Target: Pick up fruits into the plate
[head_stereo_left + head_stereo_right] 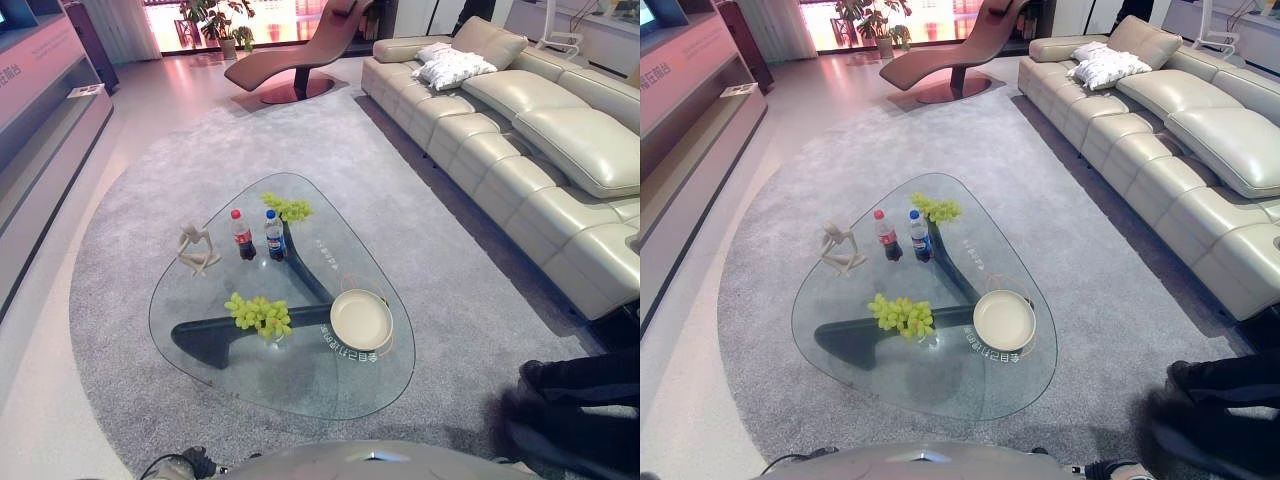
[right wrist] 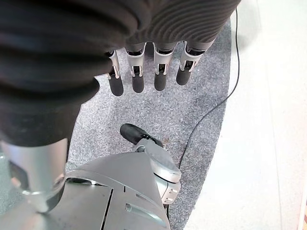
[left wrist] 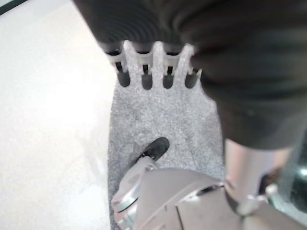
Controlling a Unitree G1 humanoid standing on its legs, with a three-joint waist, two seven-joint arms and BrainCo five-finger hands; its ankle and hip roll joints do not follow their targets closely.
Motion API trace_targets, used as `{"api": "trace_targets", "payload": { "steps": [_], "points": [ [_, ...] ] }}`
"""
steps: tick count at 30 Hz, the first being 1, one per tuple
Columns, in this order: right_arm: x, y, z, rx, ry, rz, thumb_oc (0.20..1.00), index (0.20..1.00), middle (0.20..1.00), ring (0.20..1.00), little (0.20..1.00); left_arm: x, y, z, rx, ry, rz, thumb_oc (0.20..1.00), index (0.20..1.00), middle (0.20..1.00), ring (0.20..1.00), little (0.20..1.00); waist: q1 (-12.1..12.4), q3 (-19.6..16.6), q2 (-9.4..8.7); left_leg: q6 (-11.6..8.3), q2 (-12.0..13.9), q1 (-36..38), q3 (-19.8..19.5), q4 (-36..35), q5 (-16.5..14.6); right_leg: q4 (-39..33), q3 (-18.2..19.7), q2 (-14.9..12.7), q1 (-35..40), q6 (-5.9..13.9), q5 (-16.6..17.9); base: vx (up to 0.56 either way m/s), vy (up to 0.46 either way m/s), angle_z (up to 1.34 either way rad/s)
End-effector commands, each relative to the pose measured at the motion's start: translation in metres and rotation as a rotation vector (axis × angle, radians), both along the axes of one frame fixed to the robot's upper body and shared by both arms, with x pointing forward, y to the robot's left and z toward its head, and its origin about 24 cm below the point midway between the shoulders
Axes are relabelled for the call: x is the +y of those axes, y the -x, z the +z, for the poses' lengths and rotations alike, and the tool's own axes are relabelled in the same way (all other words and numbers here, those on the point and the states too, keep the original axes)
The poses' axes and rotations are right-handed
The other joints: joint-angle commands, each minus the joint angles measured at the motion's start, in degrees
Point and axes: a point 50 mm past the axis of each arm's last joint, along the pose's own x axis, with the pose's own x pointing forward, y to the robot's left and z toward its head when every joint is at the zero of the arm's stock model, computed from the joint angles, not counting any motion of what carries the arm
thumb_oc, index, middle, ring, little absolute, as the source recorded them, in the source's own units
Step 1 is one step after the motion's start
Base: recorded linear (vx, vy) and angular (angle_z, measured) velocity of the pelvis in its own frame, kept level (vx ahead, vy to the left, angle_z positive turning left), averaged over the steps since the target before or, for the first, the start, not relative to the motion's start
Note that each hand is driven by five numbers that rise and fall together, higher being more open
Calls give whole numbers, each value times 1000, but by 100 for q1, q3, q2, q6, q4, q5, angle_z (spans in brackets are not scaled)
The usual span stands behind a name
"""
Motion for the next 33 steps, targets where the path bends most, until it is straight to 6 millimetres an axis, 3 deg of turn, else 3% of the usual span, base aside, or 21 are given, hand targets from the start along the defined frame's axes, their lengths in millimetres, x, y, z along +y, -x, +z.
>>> {"api": "trace_targets", "payload": {
  "steps": [1,13,22,30,31,33],
  "points": [
    [6,-20,1,4,4,40,1000,1000,1000,1000,1000,5,-24,5,-47,-6,-5,1000,1000,1000,1000,1000,-21,322,-113,237,-133,31,4,96,-435,147,-156,-110,142,62,-214,0,0,0],
    [4,-19,1,6,6,36,1000,1000,1000,1000,1000,8,-22,5,-47,-44,-14,1000,1000,1000,1000,1000,-10,350,-129,240,-145,18,-4,93,-434,143,-153,-94,129,57,-210,0,0,0],
    [2,-19,2,2,0,20,1000,1000,1000,1000,1000,18,-38,13,-204,-157,37,1000,1000,1000,1000,1000,-10,412,-148,232,-144,-26,21,87,-413,140,-149,-69,87,50,-207,0,0,0],
    [-2,-35,6,-46,-3,12,1000,1000,1000,1000,1000,12,-90,34,-512,-132,-25,1000,1000,1000,1000,1000,-33,622,-140,248,-159,-227,54,139,-384,178,-37,-41,-135,35,-188,-40,-3,-1],
    [-5,-46,9,-77,4,20,1000,1000,1000,1000,1000,11,-122,52,-675,-149,-28,1000,1000,1000,1000,1000,-61,766,-109,249,-155,-356,76,153,-349,223,16,-37,-298,26,-171,-190,23,-3],
    [-8,-60,14,-119,12,34,1000,1000,1000,1000,1000,13,-146,68,-764,-166,13,1000,1000,1000,1000,1000,-99,945,-75,256,-157,-502,79,162,-315,260,79,-31,-477,18,-150,-255,41,-7]
  ]
}}
